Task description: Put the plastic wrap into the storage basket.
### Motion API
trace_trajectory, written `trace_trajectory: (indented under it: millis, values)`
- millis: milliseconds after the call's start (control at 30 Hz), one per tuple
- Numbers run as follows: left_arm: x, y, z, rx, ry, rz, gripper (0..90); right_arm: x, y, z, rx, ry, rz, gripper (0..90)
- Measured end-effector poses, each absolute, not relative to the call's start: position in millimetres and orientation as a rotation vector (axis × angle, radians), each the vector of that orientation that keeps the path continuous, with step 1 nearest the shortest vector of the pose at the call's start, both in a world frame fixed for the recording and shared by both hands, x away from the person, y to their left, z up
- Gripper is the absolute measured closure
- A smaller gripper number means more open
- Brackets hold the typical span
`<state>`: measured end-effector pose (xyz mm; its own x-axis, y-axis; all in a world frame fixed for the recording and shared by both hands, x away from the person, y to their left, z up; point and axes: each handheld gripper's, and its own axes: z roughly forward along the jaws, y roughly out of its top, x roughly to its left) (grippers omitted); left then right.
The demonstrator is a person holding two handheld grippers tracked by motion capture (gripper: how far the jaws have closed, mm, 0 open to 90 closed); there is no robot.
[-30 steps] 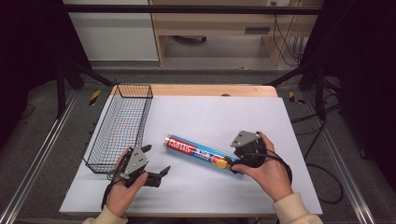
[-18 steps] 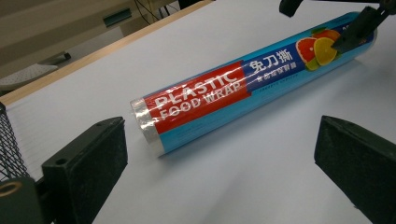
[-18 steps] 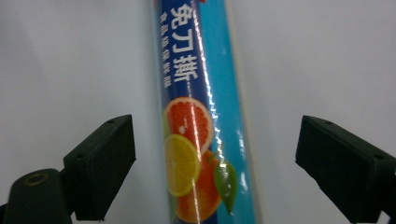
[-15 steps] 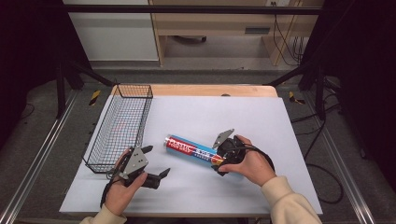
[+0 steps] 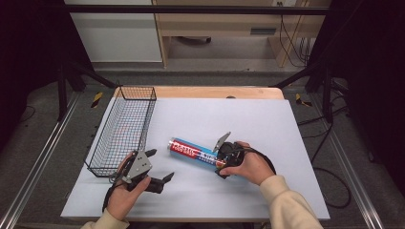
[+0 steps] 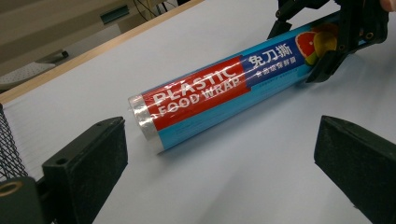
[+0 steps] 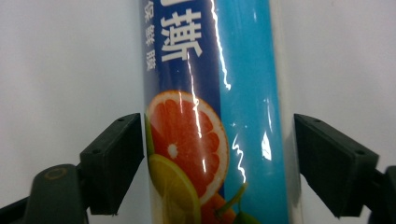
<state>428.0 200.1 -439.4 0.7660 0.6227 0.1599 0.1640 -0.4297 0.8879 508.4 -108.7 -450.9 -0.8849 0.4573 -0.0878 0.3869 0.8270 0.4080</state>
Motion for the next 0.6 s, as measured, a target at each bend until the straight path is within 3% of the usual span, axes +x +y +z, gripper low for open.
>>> trace_trajectory:
  millis: [167, 400, 600]
  values:
    - [428, 201, -439, 1.983, 0.594, 0.589, 2.9, 511, -109, -453, 0.688, 2.856, 0.535, 29.0]
    - [428, 201, -439, 1.989, 0.585, 0.594, 3.0, 507, -109, -453, 0.618, 2.825, 0.548, 31.0]
    - [424, 195, -431, 2.056, 0.477, 0.7, 3.0, 500, -114, -443, 0.548, 2.766, 0.558, 31.1]
